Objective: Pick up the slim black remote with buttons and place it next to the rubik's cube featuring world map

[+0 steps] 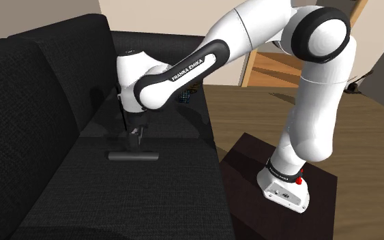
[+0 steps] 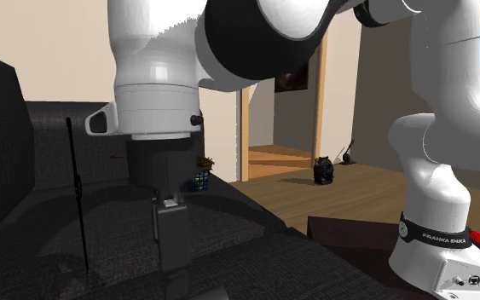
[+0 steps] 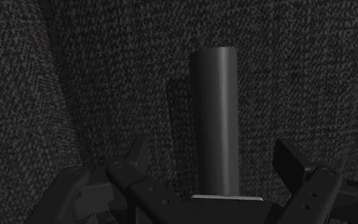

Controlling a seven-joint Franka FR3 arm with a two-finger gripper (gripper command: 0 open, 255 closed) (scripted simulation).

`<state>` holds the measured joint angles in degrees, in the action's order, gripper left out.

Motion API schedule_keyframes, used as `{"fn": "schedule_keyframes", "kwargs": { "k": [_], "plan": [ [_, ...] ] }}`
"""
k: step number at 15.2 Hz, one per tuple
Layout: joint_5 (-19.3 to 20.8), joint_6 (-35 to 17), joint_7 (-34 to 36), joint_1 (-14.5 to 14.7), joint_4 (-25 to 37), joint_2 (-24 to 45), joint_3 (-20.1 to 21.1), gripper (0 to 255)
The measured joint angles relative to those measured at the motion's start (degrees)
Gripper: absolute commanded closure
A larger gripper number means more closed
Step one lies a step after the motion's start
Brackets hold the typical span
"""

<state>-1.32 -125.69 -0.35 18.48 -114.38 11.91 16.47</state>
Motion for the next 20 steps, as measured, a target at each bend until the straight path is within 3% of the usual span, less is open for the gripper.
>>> {"fn": "schedule_keyframes", "kwargs": {
  "k": [9,15,16,20],
  "plan": [
    [2.3,-4.9,0.5,1.5,0.5,5.4,0.2,0],
    [2.4,-5.5,0.6,1.6,0.1,5.6,0.2,0],
    [2.4,-5.5,0.6,1.6,0.1,5.6,0.2,255],
    [2.4,-5.5,0.6,1.5,0.2,5.5,0.1,255]
  ]
}}
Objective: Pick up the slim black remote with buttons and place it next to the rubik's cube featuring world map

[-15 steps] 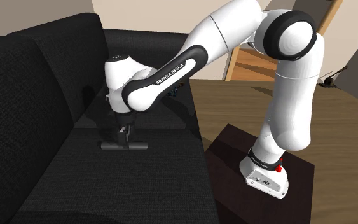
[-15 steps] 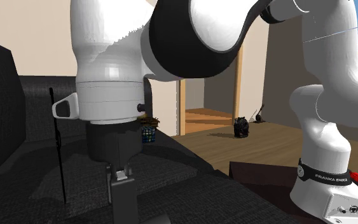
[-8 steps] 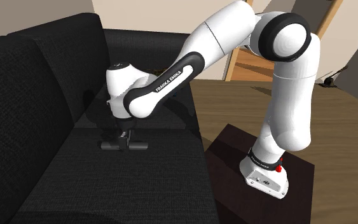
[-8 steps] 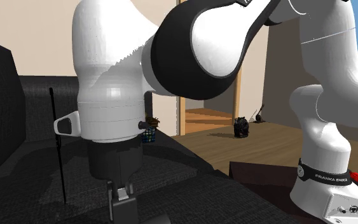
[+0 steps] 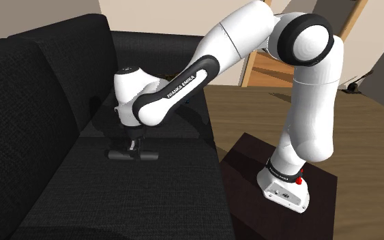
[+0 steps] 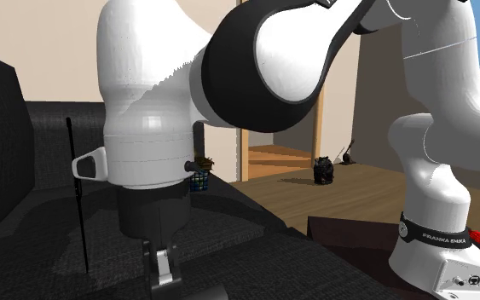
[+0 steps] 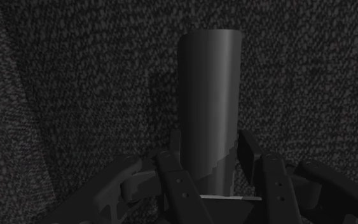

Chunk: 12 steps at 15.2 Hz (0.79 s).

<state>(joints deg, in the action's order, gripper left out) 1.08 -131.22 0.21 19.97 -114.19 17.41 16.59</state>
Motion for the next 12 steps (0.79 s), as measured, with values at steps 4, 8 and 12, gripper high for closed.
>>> {"fn": "schedule_keyframes", "kwargs": {
  "k": [4,8,12],
  "plan": [
    [0.0,0.0,0.0,0.0,0.0,0.0,0.0,255],
    [-0.2,0.8,-0.1,0.0,0.2,-0.4,0.1,255],
    [-0.7,3.4,-0.3,-0.2,1.3,-2.0,0.3,255]
  ]
}}
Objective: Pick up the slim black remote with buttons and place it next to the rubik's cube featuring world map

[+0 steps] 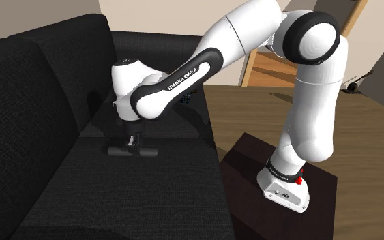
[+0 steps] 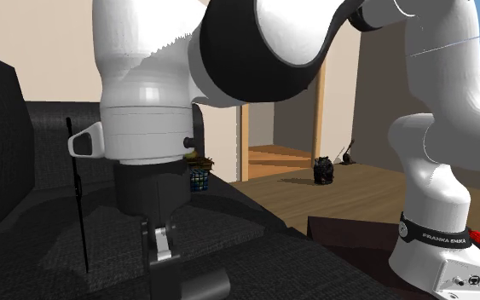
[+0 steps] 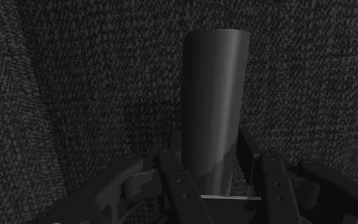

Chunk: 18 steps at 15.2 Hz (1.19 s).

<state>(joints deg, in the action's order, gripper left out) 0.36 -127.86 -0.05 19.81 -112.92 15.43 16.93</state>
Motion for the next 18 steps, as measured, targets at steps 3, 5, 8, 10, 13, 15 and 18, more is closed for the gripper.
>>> {"fn": "schedule_keyframes", "kwargs": {
  "k": [3,5,8,10,13,15,18],
  "plan": [
    [-0.5,1.9,-0.3,-0.2,0.6,-1.4,0.1,255],
    [-0.6,3.4,-0.3,-0.3,1.5,-2.0,0.2,255],
    [-1.0,5.4,-0.3,-0.3,2.4,-3.1,0.3,255],
    [-1.1,6.7,-0.3,-0.3,3.2,-3.7,0.4,255],
    [-1.4,8.9,-0.6,-0.5,4.5,-4.6,0.4,255],
    [-1.6,10.4,-0.5,-0.5,5.6,-5.0,0.4,255],
    [-1.8,12.3,-0.6,-0.6,6.6,-5.8,0.5,255]
  ]
}}
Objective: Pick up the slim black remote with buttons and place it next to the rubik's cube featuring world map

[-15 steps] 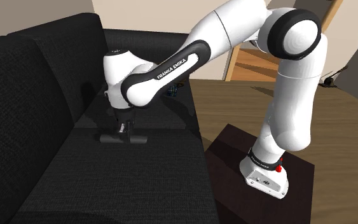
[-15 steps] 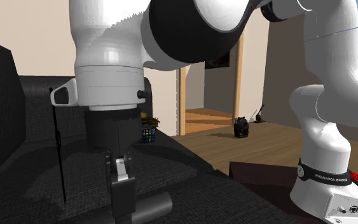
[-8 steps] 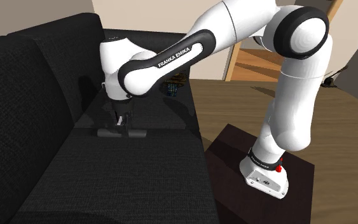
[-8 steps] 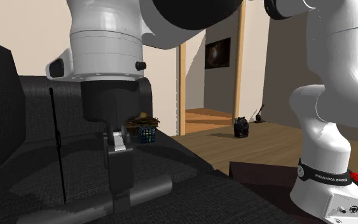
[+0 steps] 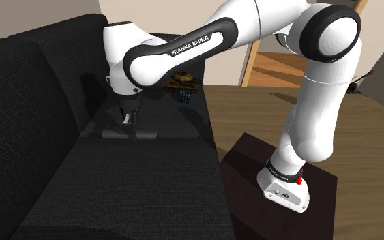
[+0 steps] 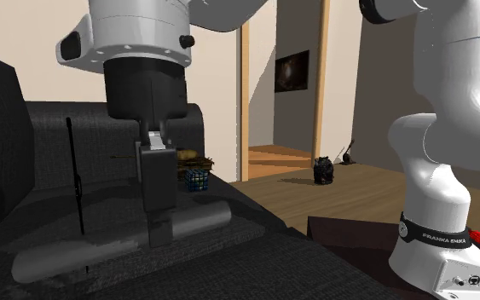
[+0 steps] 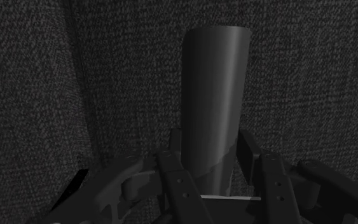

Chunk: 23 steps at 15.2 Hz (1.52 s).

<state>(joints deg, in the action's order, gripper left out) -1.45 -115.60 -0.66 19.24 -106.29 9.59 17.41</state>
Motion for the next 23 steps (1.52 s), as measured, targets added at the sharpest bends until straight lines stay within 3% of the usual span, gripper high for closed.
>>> {"fn": "schedule_keyframes", "kwargs": {
  "k": [13,23],
  "plan": [
    [-3.7,-1.0,-17.1,-8.6,-14.4,-12.6,-7.1,255],
    [-3.0,0.0,-30.8,-15.0,-17.7,-16.1,-14.7,255]
  ]
}}
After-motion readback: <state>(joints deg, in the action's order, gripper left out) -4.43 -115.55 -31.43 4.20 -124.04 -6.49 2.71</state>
